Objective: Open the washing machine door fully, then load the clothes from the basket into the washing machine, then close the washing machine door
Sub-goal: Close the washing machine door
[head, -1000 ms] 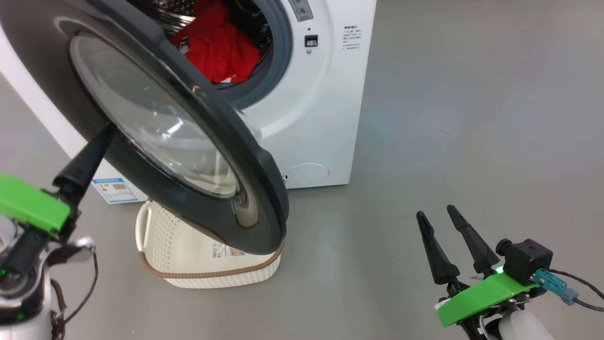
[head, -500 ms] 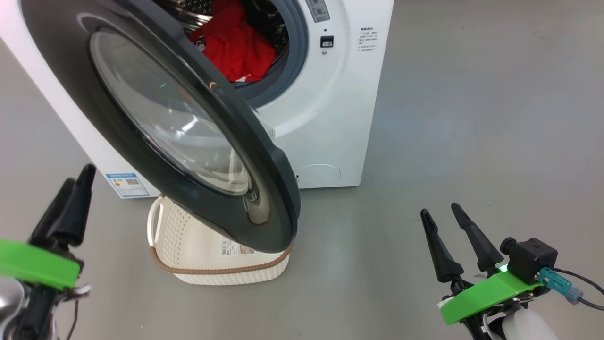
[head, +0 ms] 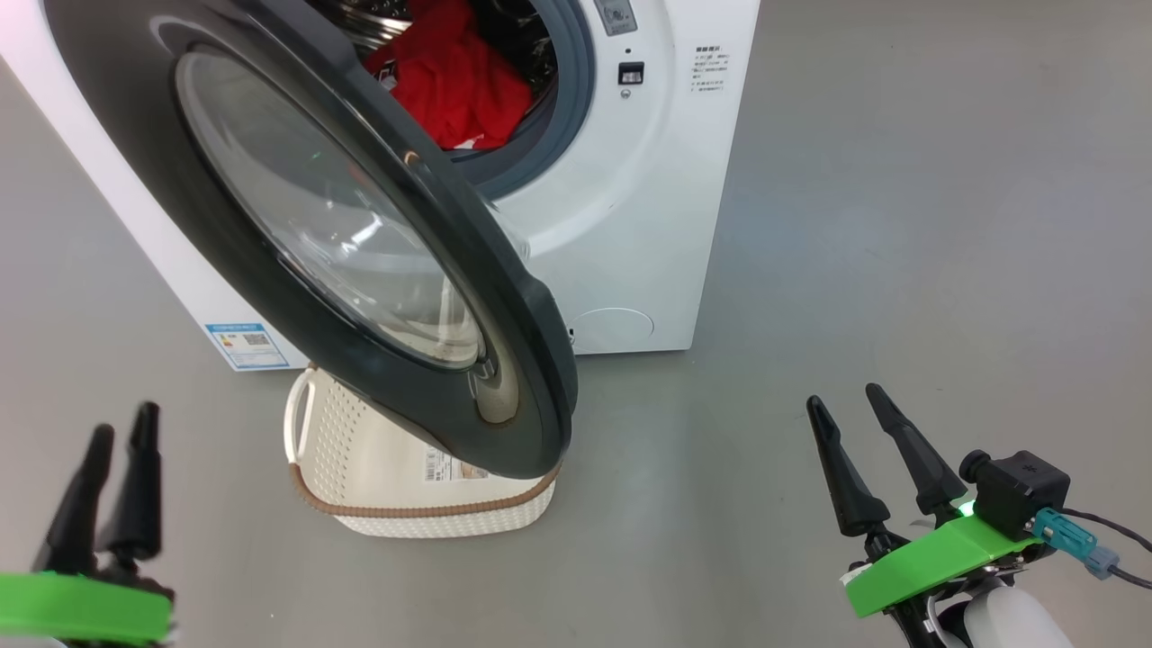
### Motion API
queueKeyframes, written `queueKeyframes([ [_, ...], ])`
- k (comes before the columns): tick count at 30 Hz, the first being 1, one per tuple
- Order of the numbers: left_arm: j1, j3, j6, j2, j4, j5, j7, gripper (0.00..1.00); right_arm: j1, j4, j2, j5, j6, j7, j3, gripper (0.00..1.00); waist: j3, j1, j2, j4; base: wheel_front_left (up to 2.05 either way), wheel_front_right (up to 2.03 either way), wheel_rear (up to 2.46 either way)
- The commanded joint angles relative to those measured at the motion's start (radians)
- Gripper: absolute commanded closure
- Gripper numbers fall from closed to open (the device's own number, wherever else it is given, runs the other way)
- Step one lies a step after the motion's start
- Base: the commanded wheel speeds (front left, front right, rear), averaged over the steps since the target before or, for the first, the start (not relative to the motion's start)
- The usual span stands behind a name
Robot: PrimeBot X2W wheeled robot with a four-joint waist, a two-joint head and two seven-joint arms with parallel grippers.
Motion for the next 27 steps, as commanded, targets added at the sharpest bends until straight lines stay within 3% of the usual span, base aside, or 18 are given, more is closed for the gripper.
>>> queueKeyframes([
  [1, -0.015, 0.028, -0.010, 0.033, -0.024, 0.020, -0.020, 0.00, -0.021, -0.028, -0.006, -0.007, 0.002, -0.005, 0.024, 0.00, -0.001, 0.0000, -0.0001, 0.000, 0.00, 0.00, 0.00],
  [13, 0.112, -0.089, -0.021, 0.069, 0.049, 0.195, -0.301, 0.00, -0.015, -0.025, -0.012, -0.003, 0.002, -0.005, 0.033, 0.00, -0.019, 0.0000, -0.0001, -0.009, 0.00, 0.00, 0.00],
  [27, 0.121, -0.110, -0.021, 0.026, 0.135, 0.354, -0.375, 0.00, -0.010, -0.026, -0.027, 0.000, 0.002, -0.005, 0.037, 0.00, -0.029, 0.0000, -0.0001, -0.006, 0.00, 0.00, 0.00],
])
